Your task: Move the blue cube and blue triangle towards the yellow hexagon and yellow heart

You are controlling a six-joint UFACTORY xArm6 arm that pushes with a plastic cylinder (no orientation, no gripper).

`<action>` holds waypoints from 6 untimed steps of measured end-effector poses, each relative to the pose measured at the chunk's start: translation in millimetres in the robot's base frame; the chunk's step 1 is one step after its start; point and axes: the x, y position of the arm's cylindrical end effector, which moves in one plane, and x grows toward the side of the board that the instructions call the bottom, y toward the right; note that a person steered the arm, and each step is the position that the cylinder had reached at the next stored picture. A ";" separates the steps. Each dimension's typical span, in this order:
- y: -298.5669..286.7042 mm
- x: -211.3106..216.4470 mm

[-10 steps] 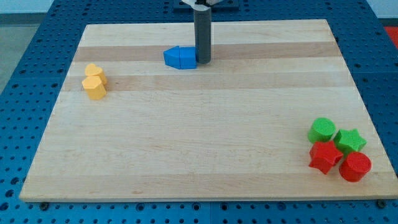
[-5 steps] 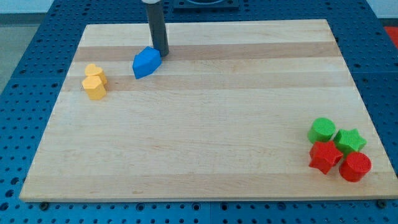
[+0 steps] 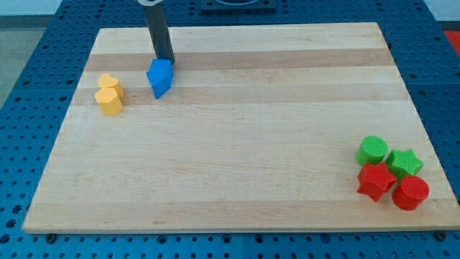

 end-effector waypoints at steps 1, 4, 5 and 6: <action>-0.1 6.7; -2.4 33.2; -4.5 37.4; 3.5 32.1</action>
